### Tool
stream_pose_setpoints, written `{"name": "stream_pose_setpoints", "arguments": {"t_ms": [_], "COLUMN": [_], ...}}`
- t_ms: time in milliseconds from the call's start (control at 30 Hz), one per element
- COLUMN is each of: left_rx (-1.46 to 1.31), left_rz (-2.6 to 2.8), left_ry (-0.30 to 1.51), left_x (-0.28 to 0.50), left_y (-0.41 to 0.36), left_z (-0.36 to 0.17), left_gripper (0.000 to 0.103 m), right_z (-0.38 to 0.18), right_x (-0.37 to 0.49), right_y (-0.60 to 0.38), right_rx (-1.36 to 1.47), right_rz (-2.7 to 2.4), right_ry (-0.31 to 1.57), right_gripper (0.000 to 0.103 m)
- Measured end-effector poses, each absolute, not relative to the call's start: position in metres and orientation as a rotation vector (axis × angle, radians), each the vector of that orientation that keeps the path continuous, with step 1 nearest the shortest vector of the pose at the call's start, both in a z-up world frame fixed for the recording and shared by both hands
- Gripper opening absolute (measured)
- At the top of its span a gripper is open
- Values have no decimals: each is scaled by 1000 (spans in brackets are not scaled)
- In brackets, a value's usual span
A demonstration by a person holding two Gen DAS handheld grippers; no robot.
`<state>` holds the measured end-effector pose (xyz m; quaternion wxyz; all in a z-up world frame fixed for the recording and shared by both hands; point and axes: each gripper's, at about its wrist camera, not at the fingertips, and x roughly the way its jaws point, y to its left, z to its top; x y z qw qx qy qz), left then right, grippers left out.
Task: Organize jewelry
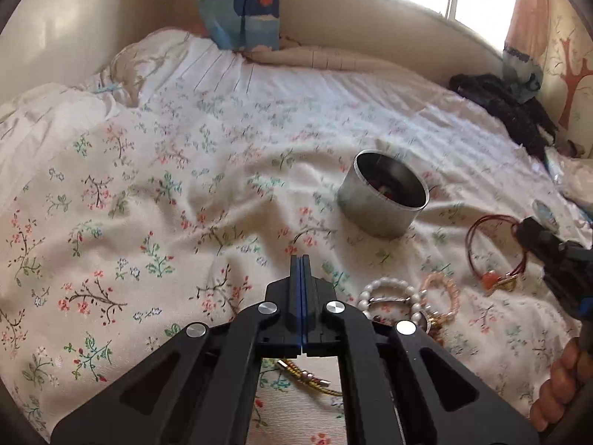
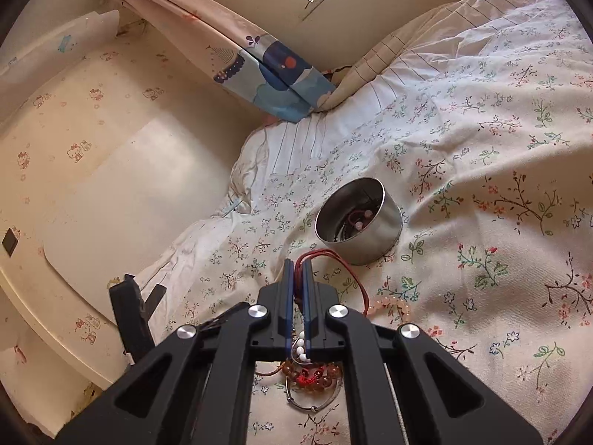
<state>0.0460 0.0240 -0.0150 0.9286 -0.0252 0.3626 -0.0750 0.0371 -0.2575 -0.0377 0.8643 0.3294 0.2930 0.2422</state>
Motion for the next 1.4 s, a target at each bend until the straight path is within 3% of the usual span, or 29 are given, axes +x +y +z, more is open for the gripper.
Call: {"name": "stream_pose_setpoints", "arguments": {"t_ms": [100,200,267,300,333,367,400,533,633,800,1000,1233,1400], "left_rx": [-62,-35,-22,-3,15,19,14,77,114,117,13,-90,12], "left_rz": [-155,-181,-203,-185,-164,-161,-168,-147,-129,-119,-84,-106,-159], "left_ry": [707,801,877,891,888,898,924,995,991,894,748,698,756], "left_x": [44,60,68,70,69,69,72,75,71,59,50,47,57], "left_y": [26,27,27,28,28,30,30,25,25,26,40,54,30], "left_z": [-8,-24,-41,-45,-47,-51,-55,-70,-68,-47,-12,4,0], "left_gripper": [0,3,23,49,63,63,63,23,10,4,4,0,1], "right_z": [-39,-39,-39,-39,-39,-39,-39,-39,-39,-39,-36,-33,-34], "right_x": [37,37,37,37,37,38,39,41,41,40,38,38,38], "right_y": [-256,-257,-257,-257,-257,-256,-255,-253,-253,-255,-256,-258,-259], "right_rx": [689,692,695,696,696,696,696,693,696,703,708,724,729], "right_rz": [510,510,515,517,521,524,528,540,541,540,545,556,557], "right_ry": [618,618,617,617,617,617,618,621,619,610,594,570,572], "right_gripper": [5,5,5,5,5,5,5,5,5,5,5,5,5]}}
